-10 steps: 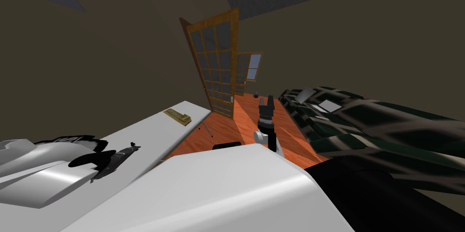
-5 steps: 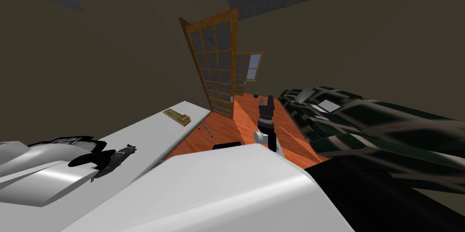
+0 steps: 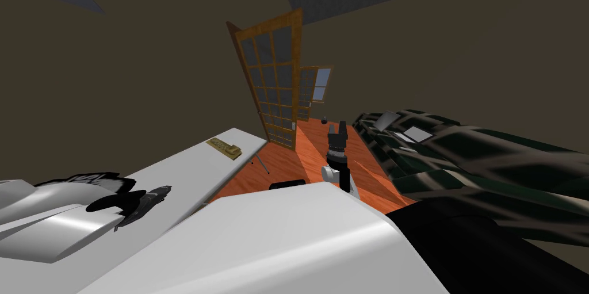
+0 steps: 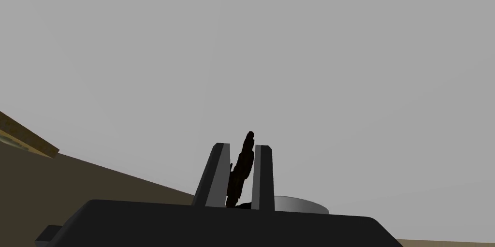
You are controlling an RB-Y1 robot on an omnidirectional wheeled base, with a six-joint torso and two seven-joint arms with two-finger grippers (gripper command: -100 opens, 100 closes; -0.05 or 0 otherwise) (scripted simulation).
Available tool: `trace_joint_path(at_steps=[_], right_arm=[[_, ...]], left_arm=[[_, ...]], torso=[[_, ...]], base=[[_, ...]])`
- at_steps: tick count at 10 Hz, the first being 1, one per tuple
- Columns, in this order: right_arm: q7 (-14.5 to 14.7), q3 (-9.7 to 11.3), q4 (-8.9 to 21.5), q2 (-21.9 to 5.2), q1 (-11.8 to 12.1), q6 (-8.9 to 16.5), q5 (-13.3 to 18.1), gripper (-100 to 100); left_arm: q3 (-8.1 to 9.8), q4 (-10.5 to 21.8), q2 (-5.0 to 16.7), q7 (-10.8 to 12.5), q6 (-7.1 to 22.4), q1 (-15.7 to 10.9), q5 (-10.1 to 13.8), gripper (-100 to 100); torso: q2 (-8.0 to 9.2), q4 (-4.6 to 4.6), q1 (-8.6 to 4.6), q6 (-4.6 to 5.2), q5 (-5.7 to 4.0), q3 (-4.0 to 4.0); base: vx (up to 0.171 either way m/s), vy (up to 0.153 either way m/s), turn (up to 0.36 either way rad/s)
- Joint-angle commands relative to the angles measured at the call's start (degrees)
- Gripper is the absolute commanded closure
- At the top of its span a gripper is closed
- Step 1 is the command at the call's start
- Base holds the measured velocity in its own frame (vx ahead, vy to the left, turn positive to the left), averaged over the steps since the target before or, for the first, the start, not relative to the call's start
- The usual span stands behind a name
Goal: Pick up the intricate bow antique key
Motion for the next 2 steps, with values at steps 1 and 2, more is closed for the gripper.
trace_joint_path(at_steps=[1, 2], right_arm=[[0.00, 0.00, 0.00, 0.00, 0.00, 0.00, 0.00, 0], [0.00, 0.00, 0.00, 0.00, 0.00, 0.00, 0.00, 0]], left_arm=[[0.00, 0.00, 0.00, 0.00, 0.00, 0.00, 0.00, 100], [-0.01, 0.00, 0.01, -0.02, 0.00, 0.00, -0.01, 0]], torso=[[0.00, 0.00, 0.00, 0.00, 0.00, 0.00], [0.00, 0.00, 0.00, -0.01, 0.00, 0.00]], base=[[0.000, 0.000, 0.000], [0.000, 0.000, 0.000]])
